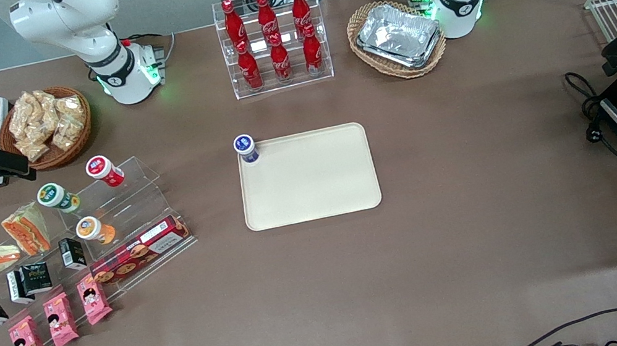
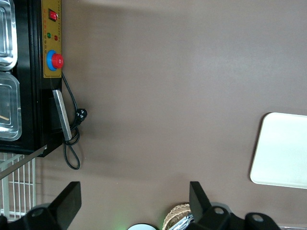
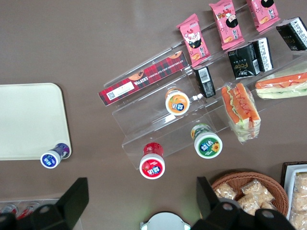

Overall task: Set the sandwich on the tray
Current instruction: 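Move the right gripper over the wrapped sandwiches on the acrylic rack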

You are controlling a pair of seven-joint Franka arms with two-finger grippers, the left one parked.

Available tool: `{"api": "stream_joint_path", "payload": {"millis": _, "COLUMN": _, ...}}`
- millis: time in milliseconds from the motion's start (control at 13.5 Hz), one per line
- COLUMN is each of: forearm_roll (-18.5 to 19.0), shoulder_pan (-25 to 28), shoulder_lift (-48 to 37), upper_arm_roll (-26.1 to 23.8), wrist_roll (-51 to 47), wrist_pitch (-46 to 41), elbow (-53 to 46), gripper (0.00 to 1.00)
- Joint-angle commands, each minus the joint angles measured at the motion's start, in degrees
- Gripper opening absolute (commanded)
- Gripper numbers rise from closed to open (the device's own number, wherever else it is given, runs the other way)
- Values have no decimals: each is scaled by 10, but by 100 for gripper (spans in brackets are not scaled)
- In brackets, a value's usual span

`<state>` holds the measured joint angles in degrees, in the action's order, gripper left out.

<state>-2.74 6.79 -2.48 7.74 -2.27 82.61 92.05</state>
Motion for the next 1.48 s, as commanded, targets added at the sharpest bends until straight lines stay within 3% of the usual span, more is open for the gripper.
{"api": "stream_joint_path", "payload": {"millis": 0, "forearm_roll": -3, "shoulder_pan": -2, "shoulder_lift": -61, "upper_arm_roll": 1, "wrist_roll": 23, "wrist_pitch": 70, "elbow": 104, "gripper": 100}}
{"api": "stream_joint_path", "payload": {"millis": 148, "forearm_roll": 29, "shoulder_pan": -5, "shoulder_lift": -68, "upper_arm_roll": 5, "wrist_roll": 123, "wrist_pitch": 107, "elbow": 123, "gripper": 100}}
{"api": "stream_joint_path", "payload": {"millis": 517, "forearm_roll": 47, "shoulder_pan": -30, "shoulder_lift": -42, "upper_arm_roll": 74, "wrist_roll": 359, "wrist_pitch": 130, "elbow": 119, "gripper": 100}}
{"api": "stream_joint_path", "payload": {"millis": 812, "forearm_roll": 48, "shoulder_pan": -31, "shoulder_lift": -23, "upper_arm_roll": 139, "wrist_roll": 522, "wrist_pitch": 137, "elbow": 118, "gripper": 100}}
{"api": "stream_joint_path", "payload": {"millis": 1182, "forearm_roll": 48, "shoulder_pan": -33, "shoulder_lift": 17, "upper_arm_roll": 174, "wrist_roll": 717, "wrist_pitch": 158, "elbow": 113, "gripper": 100}}
{"api": "stream_joint_path", "payload": {"millis": 1403, "forearm_roll": 49, "shoulder_pan": -31, "shoulder_lift": 34, "upper_arm_roll": 188, "wrist_roll": 767, "wrist_pitch": 166, "elbow": 113, "gripper": 100}}
